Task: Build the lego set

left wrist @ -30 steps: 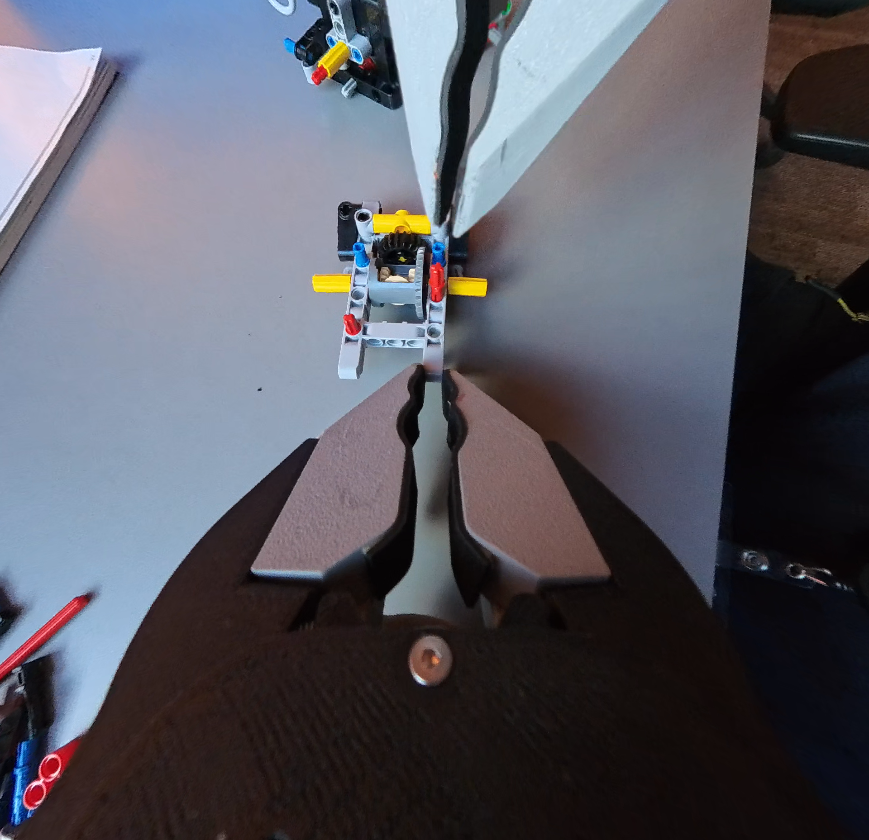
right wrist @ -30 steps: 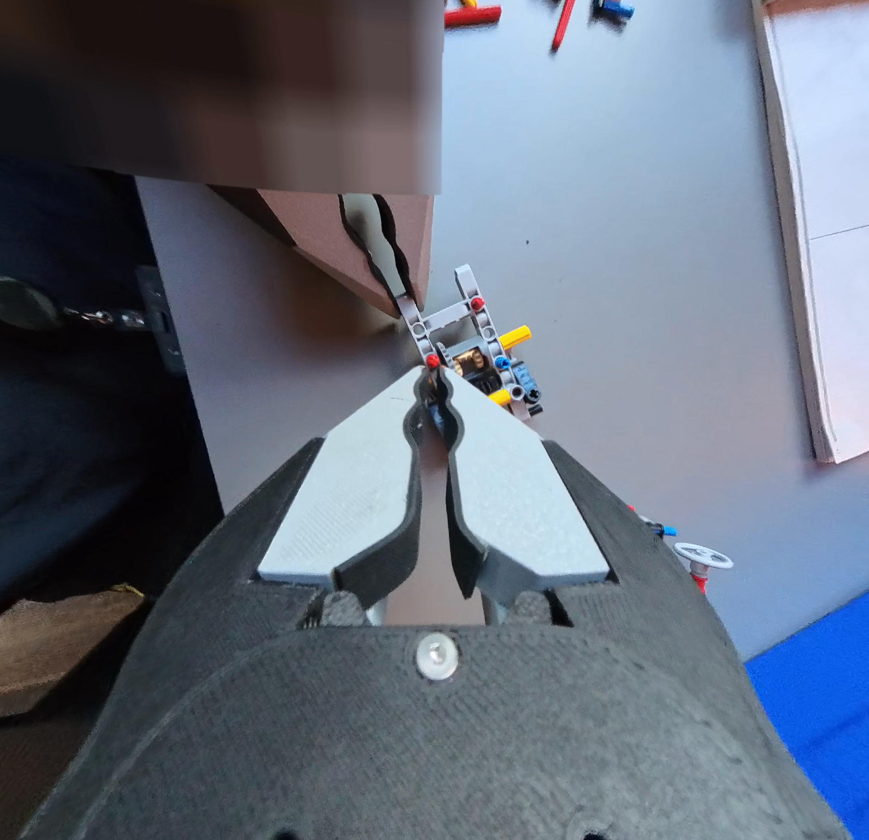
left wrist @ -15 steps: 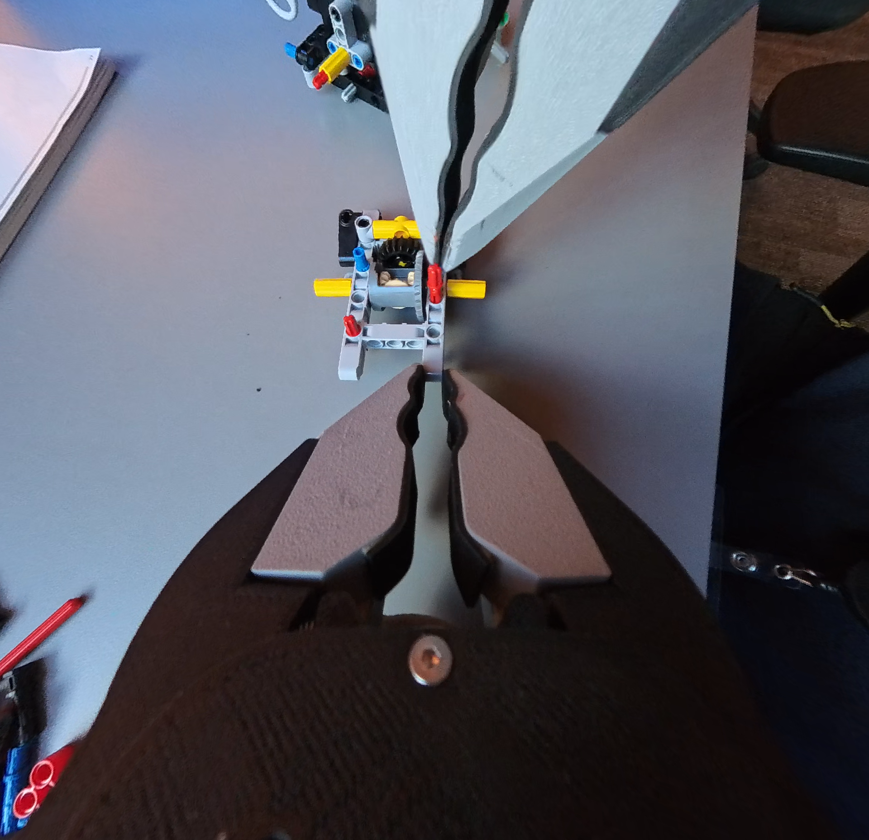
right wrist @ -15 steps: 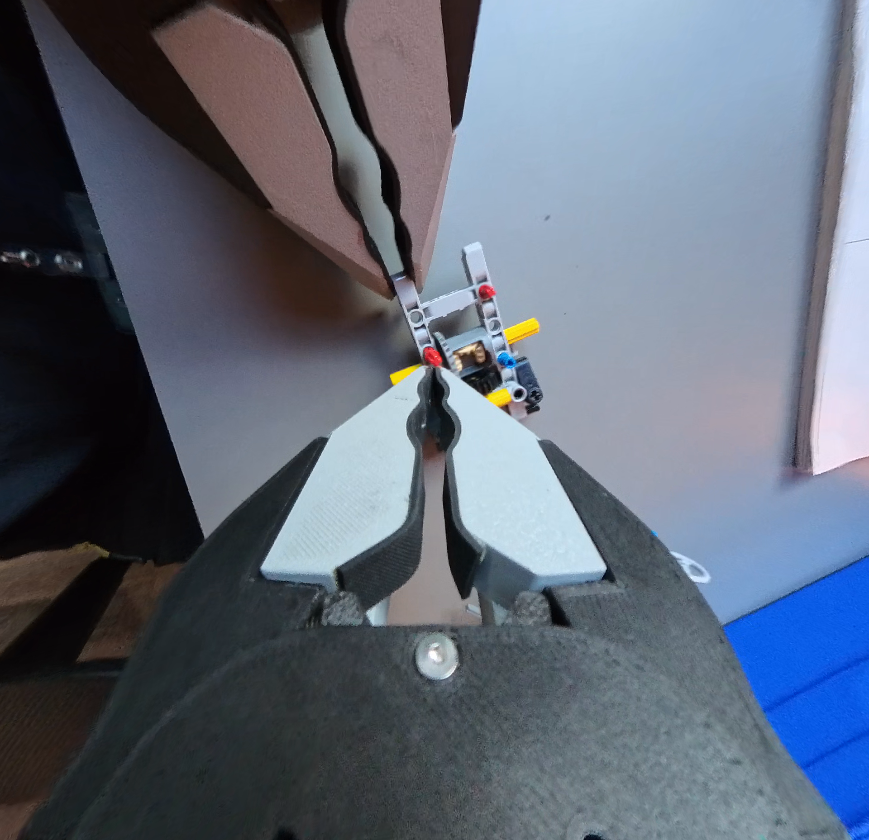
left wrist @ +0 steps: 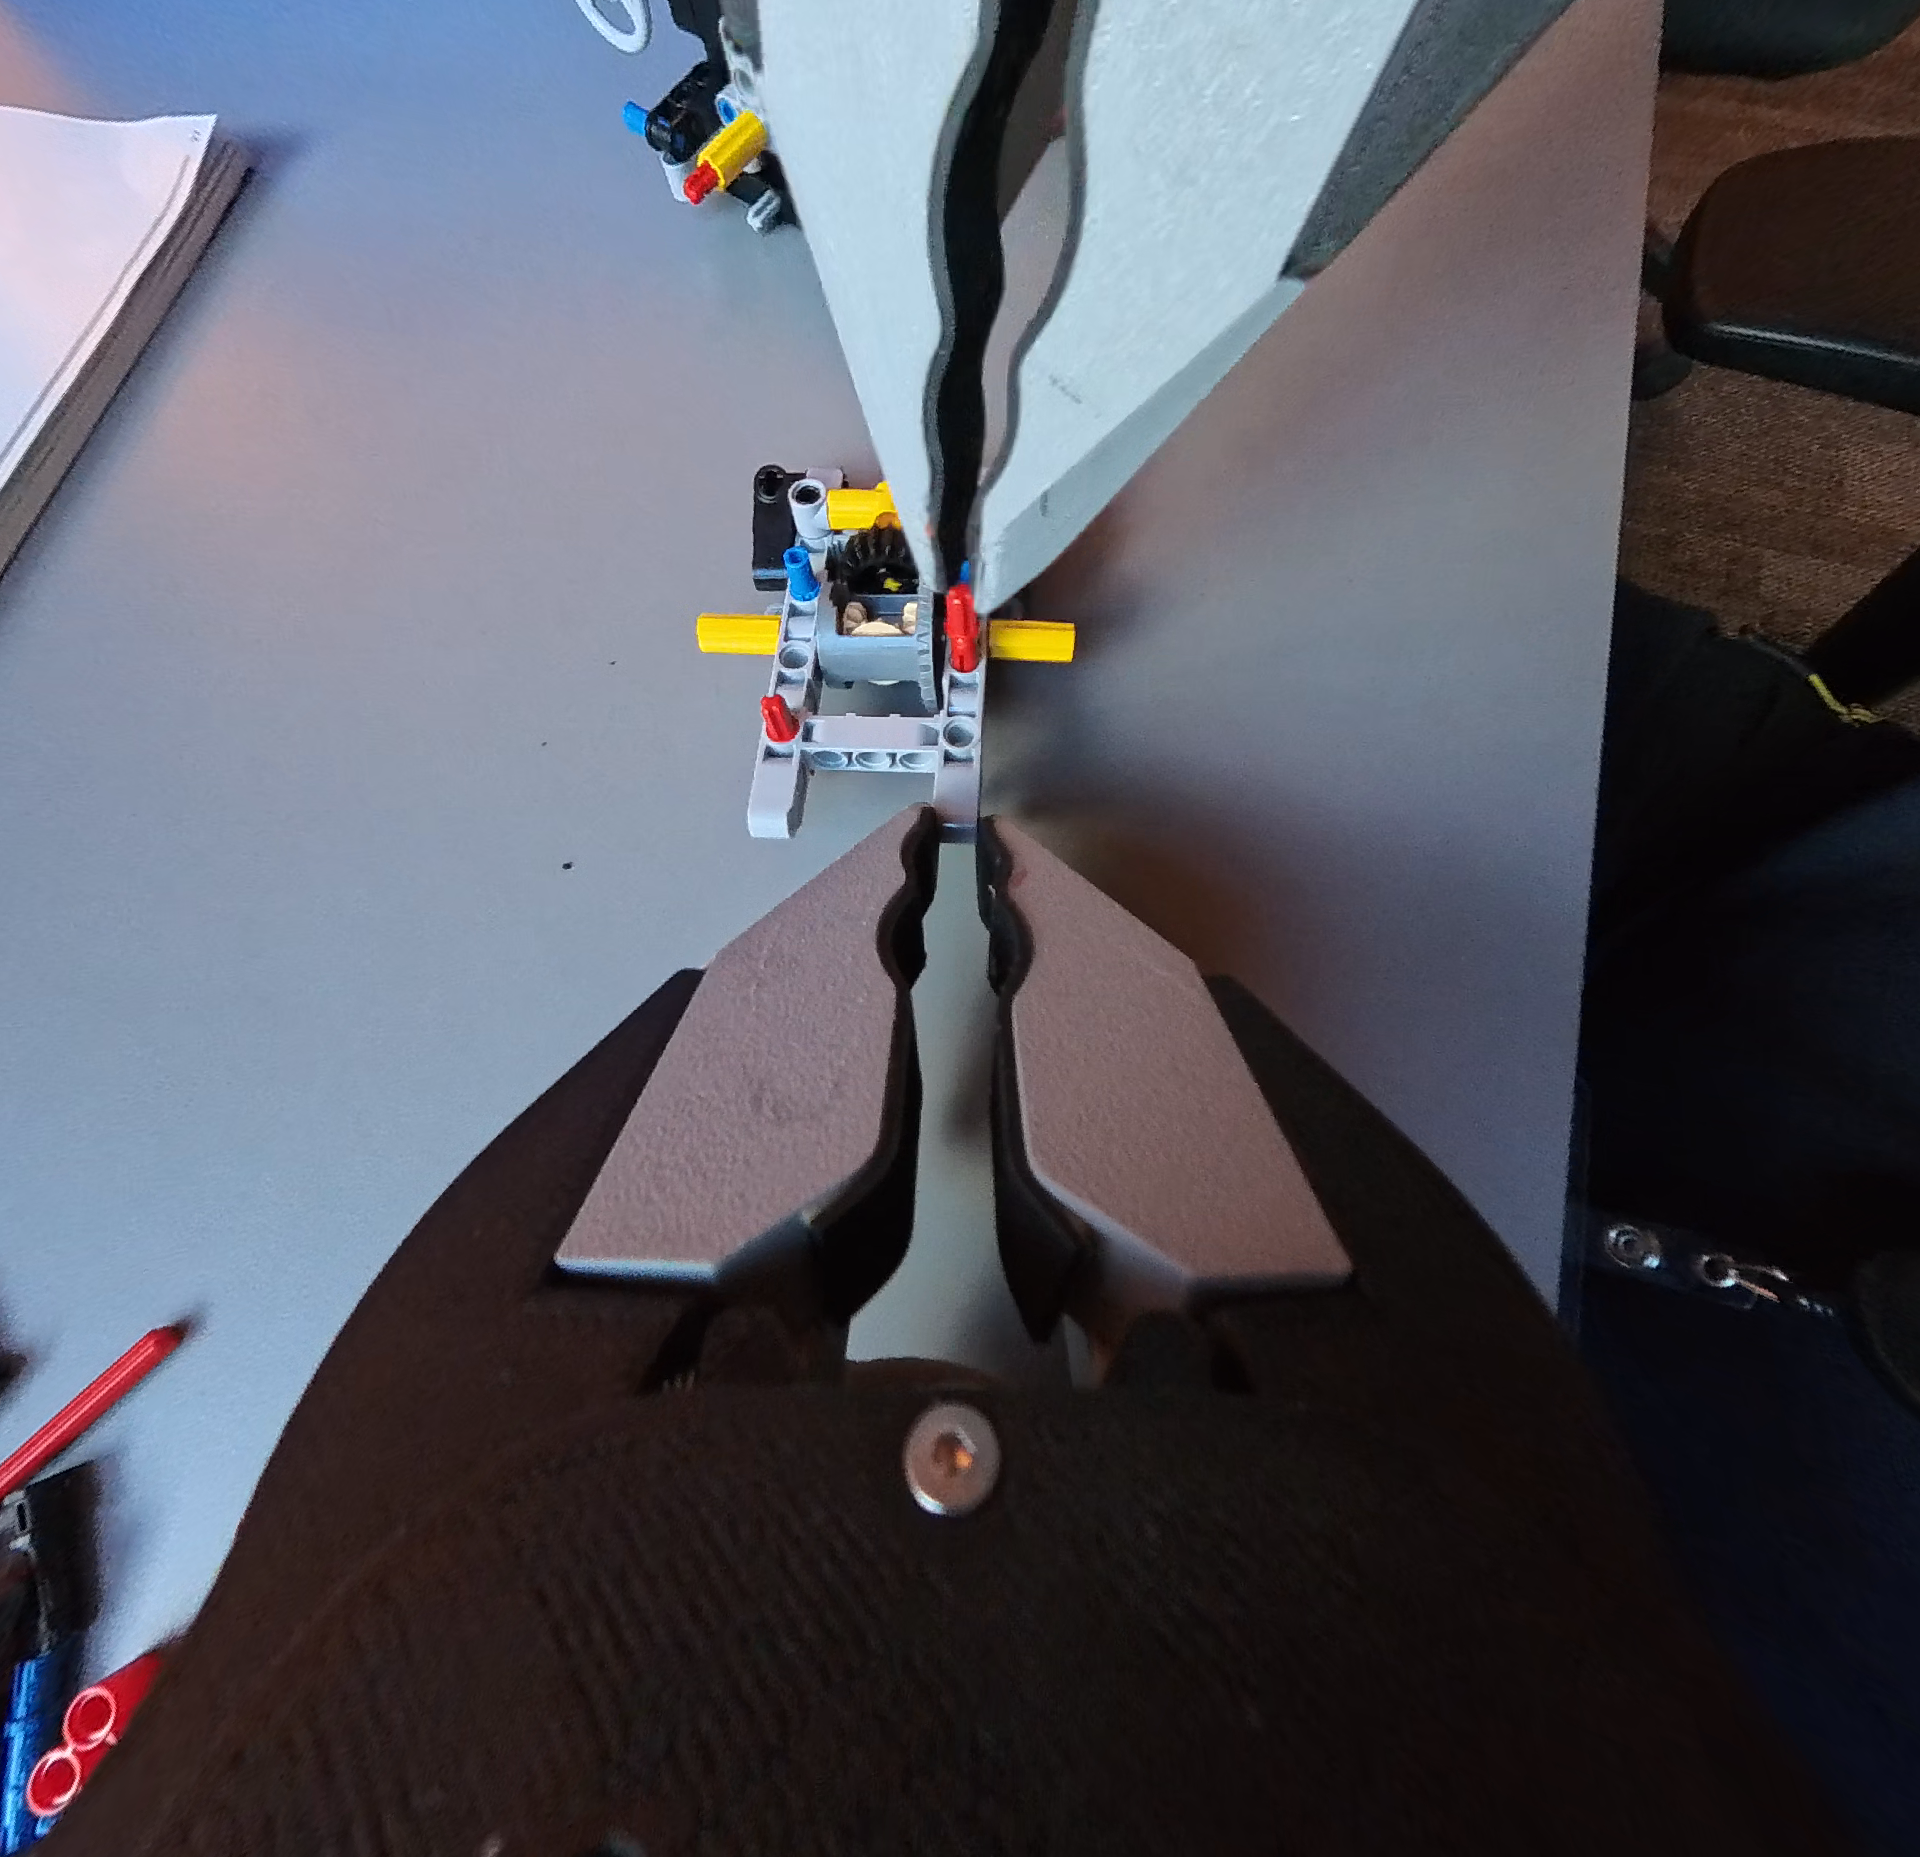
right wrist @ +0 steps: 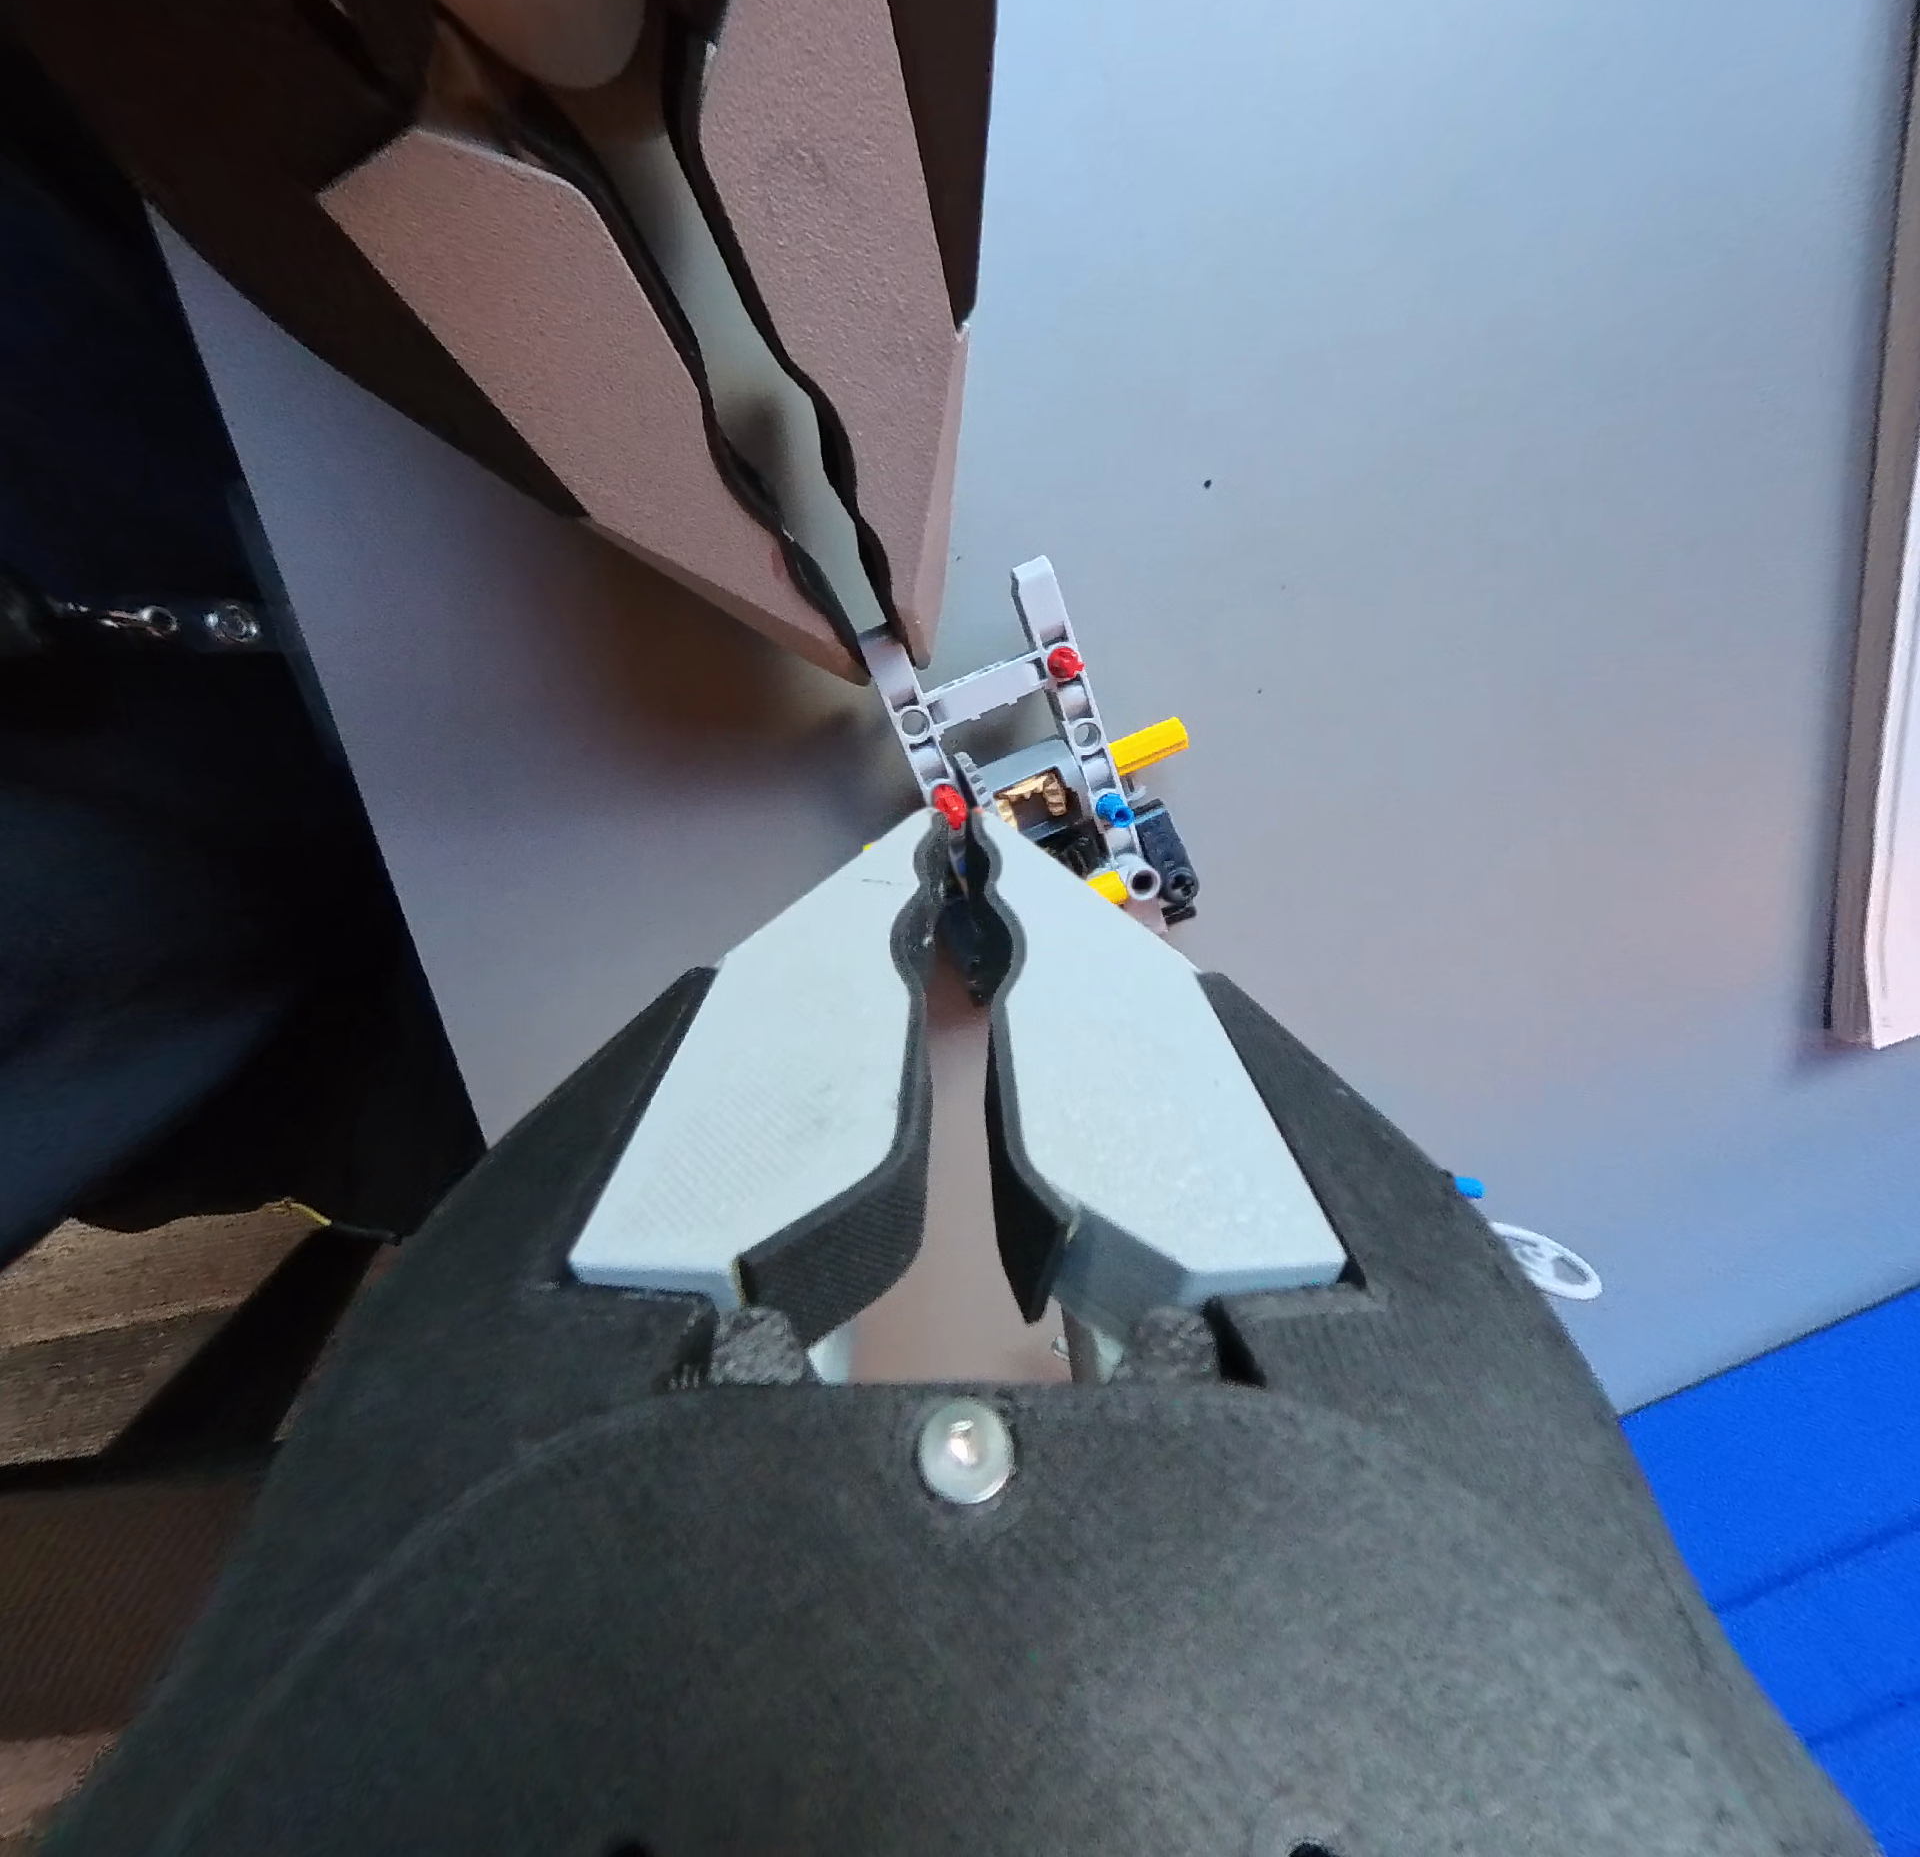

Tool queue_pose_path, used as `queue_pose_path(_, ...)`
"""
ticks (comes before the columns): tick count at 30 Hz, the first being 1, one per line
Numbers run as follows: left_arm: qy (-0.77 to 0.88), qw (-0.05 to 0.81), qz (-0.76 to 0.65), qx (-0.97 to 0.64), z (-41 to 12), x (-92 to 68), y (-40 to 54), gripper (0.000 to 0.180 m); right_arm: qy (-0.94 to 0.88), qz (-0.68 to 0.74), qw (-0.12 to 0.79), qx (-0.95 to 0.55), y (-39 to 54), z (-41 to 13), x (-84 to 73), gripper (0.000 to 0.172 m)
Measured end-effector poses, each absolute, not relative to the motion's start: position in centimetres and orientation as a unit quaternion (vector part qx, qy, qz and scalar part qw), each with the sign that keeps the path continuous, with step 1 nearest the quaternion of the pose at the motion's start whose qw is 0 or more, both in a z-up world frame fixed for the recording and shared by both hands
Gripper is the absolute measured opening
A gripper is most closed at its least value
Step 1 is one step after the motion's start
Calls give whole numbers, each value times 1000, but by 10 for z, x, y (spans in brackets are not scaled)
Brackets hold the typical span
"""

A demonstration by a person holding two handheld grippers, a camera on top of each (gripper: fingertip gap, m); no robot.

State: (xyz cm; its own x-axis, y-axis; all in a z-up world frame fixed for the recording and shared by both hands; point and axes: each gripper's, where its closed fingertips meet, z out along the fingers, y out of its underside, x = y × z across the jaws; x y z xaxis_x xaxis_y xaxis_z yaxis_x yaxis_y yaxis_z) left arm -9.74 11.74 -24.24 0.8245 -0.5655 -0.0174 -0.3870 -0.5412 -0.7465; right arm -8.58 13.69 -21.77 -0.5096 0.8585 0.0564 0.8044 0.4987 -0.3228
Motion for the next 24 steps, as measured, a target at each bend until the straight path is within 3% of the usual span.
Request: queue_pose_path(24, 272, 393, -114, -871, -242, -98, 118, 4, -864, 118, 82, -483, 137, -218, -88, 0)
